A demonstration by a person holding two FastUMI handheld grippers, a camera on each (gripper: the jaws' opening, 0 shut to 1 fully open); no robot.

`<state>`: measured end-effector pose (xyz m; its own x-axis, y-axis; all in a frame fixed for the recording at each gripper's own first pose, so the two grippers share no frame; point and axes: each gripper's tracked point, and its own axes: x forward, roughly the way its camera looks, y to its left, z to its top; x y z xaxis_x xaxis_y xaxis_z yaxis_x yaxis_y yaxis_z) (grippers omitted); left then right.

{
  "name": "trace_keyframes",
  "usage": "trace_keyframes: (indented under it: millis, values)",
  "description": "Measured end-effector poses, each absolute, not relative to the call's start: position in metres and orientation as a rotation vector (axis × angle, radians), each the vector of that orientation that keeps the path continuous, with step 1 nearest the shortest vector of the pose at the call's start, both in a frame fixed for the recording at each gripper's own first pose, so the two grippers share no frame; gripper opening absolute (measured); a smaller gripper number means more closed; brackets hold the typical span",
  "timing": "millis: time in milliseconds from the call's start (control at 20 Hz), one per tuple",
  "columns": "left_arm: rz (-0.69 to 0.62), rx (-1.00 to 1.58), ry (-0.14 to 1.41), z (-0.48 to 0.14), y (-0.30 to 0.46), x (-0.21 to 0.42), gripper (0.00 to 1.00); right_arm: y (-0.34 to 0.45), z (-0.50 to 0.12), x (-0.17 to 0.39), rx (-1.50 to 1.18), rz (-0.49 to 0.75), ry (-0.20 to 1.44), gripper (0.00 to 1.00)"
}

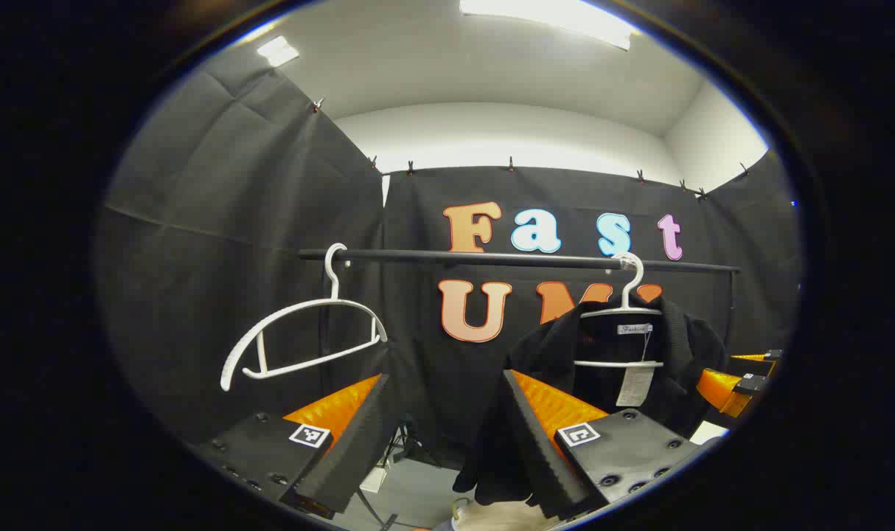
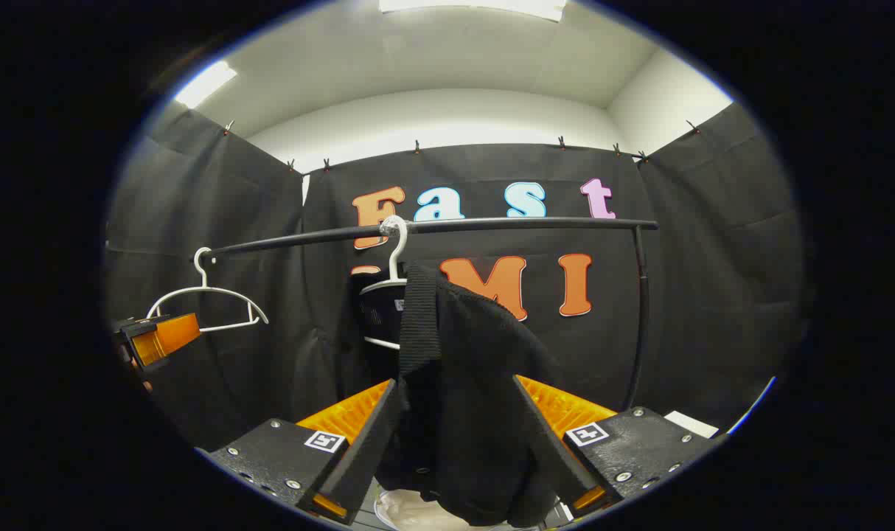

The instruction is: Grasp the clothes on the hanger with both hands and then place them into the laundry hamper below.

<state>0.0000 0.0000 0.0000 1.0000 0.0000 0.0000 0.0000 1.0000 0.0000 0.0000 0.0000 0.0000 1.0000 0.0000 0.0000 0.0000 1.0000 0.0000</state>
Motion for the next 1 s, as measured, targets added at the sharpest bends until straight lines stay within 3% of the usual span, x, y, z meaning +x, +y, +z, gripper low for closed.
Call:
trace_keyframes:
  millis: [100,150,200,250,300,350,400,550,600,650,1000]
  values:
    - [-0.038,-0.011,0.004,-0.001,0.006,0.009,0.96,0.009,0.0,-0.002,-0.004,-0.034,-0.01,0.91]
    - [-0.046,0.0,0.01,-0.003,0.012,0.014,0.96,0.017,-0.001,-0.002,-0.009,-0.046,-0.012,0.98]
    - [-0.051,0.015,0.008,-0.004,0.019,0.018,0.93,0.025,-0.003,-0.002,-0.014,-0.055,-0.015,0.97]
    - [-0.058,0.024,0.002,-0.002,0.023,0.02,1.0,0.032,-0.006,-0.004,-0.021,-0.063,-0.017,0.97]
    - [-0.071,0.023,-0.002,-0.003,0.026,0.023,1.0,0.038,-0.009,-0.005,-0.029,-0.074,-0.02,0.97]
    - [-0.088,0.017,-0.001,-0.007,0.025,0.026,0.96,0.041,-0.012,-0.006,-0.036,-0.089,-0.022,0.91]
    - [-0.107,0.014,0.003,-0.008,0.025,0.029,0.96,0.043,-0.017,-0.006,-0.038,-0.103,-0.014,0.97]
    - [-0.125,0.026,0.022,-0.013,0.029,0.041,0.96,0.051,-0.027,-0.006,-0.017,-0.123,0.024,0.97]
    - [-0.125,0.026,0.02,-0.012,0.031,0.043,0.93,0.05,-0.028,-0.006,-0.02,-0.13,0.03,0.91]
    - [-0.135,0.022,0.015,-0.009,0.029,0.043,0.96,0.046,-0.026,-0.005,-0.032,-0.144,0.034,0.91]
    - [-0.205,0.006,0.034,-0.018,0.013,0.054,0.96,0.037,-0.033,-0.02,-0.02,-0.228,0.061,0.9]
